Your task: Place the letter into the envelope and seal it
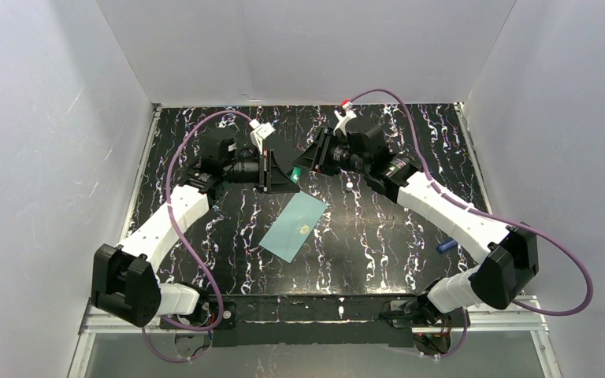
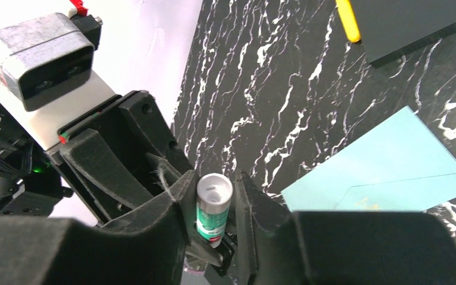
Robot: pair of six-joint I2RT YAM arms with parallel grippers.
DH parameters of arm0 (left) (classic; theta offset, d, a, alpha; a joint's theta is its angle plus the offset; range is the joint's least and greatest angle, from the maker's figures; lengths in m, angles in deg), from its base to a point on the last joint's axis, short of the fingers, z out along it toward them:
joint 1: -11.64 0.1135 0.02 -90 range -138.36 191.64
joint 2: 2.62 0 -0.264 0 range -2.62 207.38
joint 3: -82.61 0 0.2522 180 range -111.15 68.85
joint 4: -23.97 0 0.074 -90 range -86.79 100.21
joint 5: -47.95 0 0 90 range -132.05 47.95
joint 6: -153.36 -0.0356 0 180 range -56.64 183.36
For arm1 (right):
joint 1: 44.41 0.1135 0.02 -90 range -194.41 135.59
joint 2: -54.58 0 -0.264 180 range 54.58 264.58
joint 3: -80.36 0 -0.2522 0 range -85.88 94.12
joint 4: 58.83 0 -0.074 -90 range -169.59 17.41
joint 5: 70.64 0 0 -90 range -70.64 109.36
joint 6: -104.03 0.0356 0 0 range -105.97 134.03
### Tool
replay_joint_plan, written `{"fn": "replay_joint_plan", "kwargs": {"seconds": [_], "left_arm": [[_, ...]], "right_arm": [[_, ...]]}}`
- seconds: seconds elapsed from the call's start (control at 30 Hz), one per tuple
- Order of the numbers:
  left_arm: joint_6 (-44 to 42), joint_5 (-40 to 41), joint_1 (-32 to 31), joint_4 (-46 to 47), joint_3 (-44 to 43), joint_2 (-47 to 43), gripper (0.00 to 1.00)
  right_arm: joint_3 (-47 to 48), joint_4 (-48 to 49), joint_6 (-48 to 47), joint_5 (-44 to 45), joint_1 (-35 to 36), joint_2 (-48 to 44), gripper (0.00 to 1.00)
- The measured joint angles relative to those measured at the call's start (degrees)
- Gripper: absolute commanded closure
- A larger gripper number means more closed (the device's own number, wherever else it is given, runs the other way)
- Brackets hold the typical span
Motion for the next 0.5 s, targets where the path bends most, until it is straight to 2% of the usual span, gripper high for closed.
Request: {"fn": "replay_joint_plan", "kwargs": {"seconds": [0.17,0.23,0.33,0.43,0.5], "left_arm": [[-0.8,0.3,0.2,-1.9,0.0,0.0,1.0],[-0.3,0.3,0.2,-1.7,0.0,0.0,0.88],[1.0,0.3,0.2,-1.4,0.0,0.0,0.65],[3.1,0.8,0.4,-0.3,-0.1,0.0,0.57],[5.1,1.4,0.7,0.8,-0.2,0.0,0.57]], "right_arm": [[0.5,-0.2,1.0,-2.0,0.0,1.0,0.85],[0.5,-0.1,1.2,-2.7,-0.1,1.0,0.9],[0.5,0.3,1.4,-3.1,-0.2,1.0,0.91],[0.4,1.5,1.9,-4.5,-0.4,1.0,0.91],[0.3,2.6,2.1,-5.6,-0.3,1.0,0.91]]}}
